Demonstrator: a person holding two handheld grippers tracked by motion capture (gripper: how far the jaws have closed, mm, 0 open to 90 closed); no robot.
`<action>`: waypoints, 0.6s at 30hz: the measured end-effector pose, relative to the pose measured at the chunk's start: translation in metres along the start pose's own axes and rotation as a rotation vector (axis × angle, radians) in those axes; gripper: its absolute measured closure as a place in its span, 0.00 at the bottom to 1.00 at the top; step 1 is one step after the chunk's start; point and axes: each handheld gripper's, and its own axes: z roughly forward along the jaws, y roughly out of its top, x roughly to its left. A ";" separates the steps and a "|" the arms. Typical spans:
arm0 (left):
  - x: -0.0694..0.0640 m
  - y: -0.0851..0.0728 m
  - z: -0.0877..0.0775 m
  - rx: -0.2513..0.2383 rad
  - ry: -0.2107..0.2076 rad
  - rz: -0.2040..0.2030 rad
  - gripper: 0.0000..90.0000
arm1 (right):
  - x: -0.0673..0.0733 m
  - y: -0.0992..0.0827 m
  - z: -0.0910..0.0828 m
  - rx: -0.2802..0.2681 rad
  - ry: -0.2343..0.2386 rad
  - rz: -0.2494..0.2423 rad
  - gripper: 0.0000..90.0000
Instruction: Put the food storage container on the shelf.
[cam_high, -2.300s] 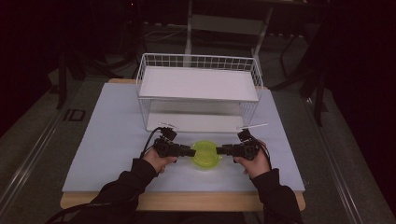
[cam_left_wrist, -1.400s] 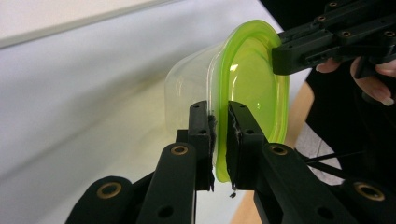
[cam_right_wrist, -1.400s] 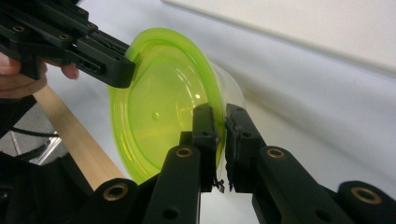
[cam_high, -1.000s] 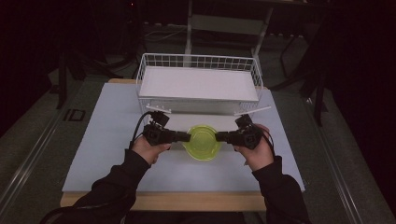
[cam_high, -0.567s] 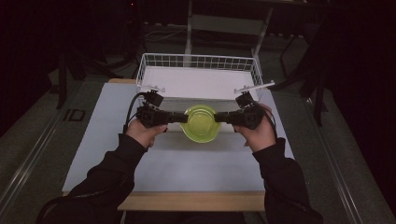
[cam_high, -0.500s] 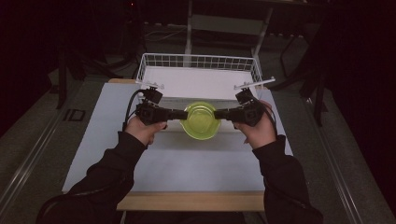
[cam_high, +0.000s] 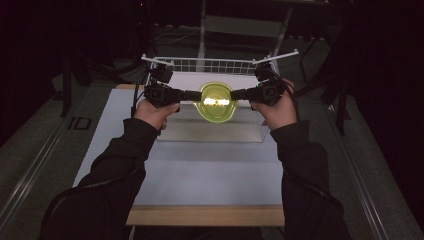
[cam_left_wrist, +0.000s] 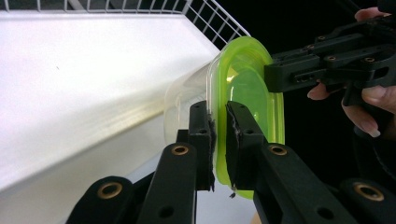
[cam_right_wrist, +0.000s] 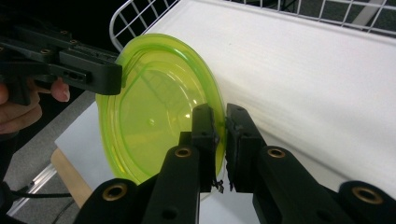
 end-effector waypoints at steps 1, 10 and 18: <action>0.002 0.002 0.001 -0.001 0.001 -0.001 0.92 | -0.001 0.003 0.001 0.002 -0.006 0.004 0.92; 0.018 0.016 0.015 -0.005 0.010 -0.042 0.91 | -0.013 0.024 0.012 0.042 -0.054 0.031 0.91; 0.032 0.021 0.027 0.012 0.029 -0.081 0.91 | -0.029 0.031 0.030 0.074 -0.051 0.078 0.91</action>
